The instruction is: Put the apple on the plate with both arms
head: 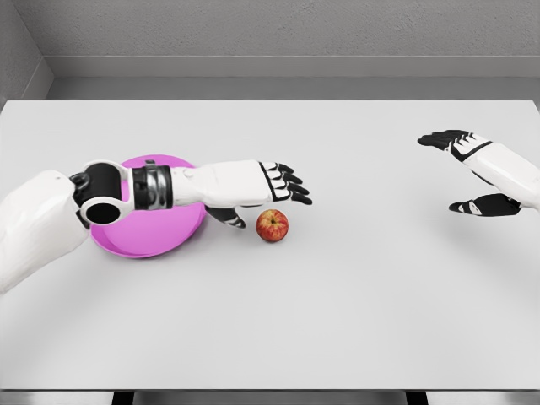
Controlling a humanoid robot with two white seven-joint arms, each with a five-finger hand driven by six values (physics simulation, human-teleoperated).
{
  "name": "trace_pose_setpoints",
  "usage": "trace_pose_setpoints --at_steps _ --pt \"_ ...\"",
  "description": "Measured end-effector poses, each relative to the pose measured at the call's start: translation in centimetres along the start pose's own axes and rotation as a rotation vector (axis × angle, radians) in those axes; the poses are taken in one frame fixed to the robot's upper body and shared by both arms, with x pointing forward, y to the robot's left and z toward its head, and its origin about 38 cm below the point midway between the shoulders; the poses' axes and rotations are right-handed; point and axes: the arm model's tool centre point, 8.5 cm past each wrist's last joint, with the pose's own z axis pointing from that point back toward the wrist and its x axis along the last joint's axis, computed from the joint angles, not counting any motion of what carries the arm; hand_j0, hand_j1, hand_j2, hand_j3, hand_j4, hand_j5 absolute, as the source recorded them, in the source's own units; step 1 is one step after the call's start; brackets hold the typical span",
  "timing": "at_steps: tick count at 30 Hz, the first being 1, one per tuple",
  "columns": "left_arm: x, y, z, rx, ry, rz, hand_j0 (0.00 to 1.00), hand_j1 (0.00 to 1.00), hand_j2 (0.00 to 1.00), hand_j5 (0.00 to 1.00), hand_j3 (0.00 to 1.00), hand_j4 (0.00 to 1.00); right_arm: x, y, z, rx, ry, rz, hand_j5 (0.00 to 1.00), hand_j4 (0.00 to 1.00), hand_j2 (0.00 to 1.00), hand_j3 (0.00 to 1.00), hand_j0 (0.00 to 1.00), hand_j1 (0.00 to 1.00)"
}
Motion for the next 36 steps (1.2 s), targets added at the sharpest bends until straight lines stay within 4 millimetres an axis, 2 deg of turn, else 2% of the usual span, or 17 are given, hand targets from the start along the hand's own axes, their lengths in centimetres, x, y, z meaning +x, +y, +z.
trace_pose_setpoints --at_steps 12,23,27,36 --pt "-0.3 -0.6 -1.6 -0.008 -0.005 0.024 1.0 1.0 1.0 1.0 1.0 1.0 -0.1 0.0 0.0 0.001 0.002 -0.001 1.0 1.0 1.0 1.0 1.0 1.0" --pt "0.0 -1.5 -1.9 -0.023 -0.015 0.046 1.0 1.0 1.0 1.0 1.0 1.0 -0.1 0.1 0.1 0.001 0.002 -0.002 1.0 1.0 1.0 1.0 1.0 1.0" --pt "0.1 -1.7 -1.9 -0.026 -0.019 0.051 0.92 0.92 0.92 0.92 0.92 0.92 -0.1 0.1 0.1 0.001 0.002 -0.003 1.0 1.0 1.0 1.0 1.0 1.0" --pt "0.3 -2.2 -2.0 -0.038 -0.024 0.056 0.9 0.9 0.9 0.9 0.9 0.9 -0.3 -0.2 0.5 -0.008 0.014 0.001 1.0 1.0 1.0 1.0 1.0 1.0"
